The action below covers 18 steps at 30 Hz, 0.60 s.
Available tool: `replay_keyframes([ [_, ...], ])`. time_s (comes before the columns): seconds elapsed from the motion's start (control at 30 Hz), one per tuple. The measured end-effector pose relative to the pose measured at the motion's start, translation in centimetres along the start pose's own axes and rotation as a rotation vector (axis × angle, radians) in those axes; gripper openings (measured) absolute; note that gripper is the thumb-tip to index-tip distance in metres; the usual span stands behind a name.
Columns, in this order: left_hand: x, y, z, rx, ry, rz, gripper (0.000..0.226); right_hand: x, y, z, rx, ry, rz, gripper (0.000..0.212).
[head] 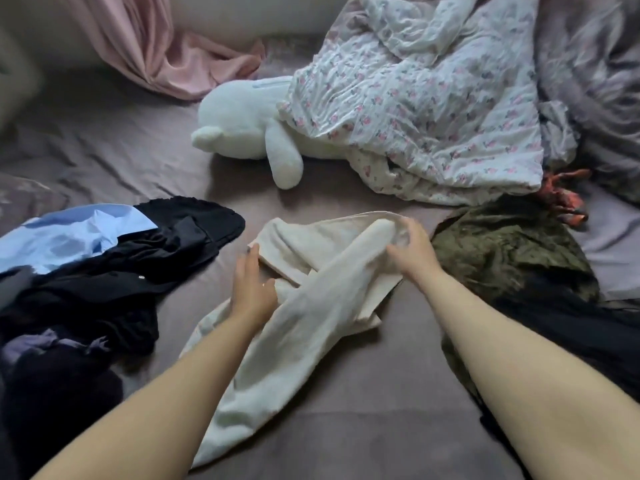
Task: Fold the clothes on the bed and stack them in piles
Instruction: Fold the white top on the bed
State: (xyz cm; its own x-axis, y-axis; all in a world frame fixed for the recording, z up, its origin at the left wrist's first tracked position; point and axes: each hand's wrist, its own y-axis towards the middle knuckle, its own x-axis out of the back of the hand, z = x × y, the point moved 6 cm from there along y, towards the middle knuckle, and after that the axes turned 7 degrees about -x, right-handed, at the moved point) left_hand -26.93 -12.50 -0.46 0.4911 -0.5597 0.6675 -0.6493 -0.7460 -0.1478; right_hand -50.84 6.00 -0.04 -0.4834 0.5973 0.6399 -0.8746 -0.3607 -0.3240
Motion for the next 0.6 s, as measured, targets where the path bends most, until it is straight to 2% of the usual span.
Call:
replay_keyframes([
  [0.07,-1.4,-2.4,5.4,0.130,0.109,0.051,0.070,-4.0,-3.2,-4.5,-0.144,-0.029,0.077,0.045],
  [0.13,-1.7,-4.6,10.7,0.264,0.277,0.119,0.074,-8.8,-7.5,-9.8,-0.308,-0.045,0.183,0.019],
  [0.17,-1.5,-5.5,12.8,0.325,0.344,0.141,0.077,-11.1,-9.6,-12.2,-0.381,-0.038,0.229,0.017],
  [0.23,-0.7,-6.4,15.2,0.403,0.401,0.143,0.083,-15.5,-13.4,-15.7,-0.537,0.033,0.324,0.031],
  [0.3,-0.1,-6.6,16.8,0.430,0.365,0.129,0.088,-19.7,-17.3,-16.0,-0.672,0.210,0.444,0.025],
  [0.33,0.0,-6.2,16.8,0.430,0.337,0.124,0.089,-21.2,-18.3,-15.4,-0.688,0.298,0.493,0.024],
  [0.4,-0.5,-6.1,18.2,0.491,0.275,0.177,0.092,-24.3,-19.6,-13.6,-0.670,0.444,0.559,0.040],
  [0.47,-1.4,-6.6,19.5,0.543,0.299,0.293,0.094,-26.5,-20.1,-11.7,-0.688,0.592,0.553,0.063],
  [0.5,-1.9,-7.2,19.8,0.534,0.361,0.383,0.089,-27.1,-20.3,-10.6,-0.723,0.706,0.524,0.064],
  [0.57,-3.1,-8.9,19.7,0.484,0.460,0.549,0.071,-27.6,-20.6,-9.2,-0.790,0.894,0.414,0.045],
  [0.6,-3.3,-9.7,19.5,0.470,0.493,0.567,0.060,-27.6,-20.7,-8.6,-0.811,0.948,0.369,0.036],
])
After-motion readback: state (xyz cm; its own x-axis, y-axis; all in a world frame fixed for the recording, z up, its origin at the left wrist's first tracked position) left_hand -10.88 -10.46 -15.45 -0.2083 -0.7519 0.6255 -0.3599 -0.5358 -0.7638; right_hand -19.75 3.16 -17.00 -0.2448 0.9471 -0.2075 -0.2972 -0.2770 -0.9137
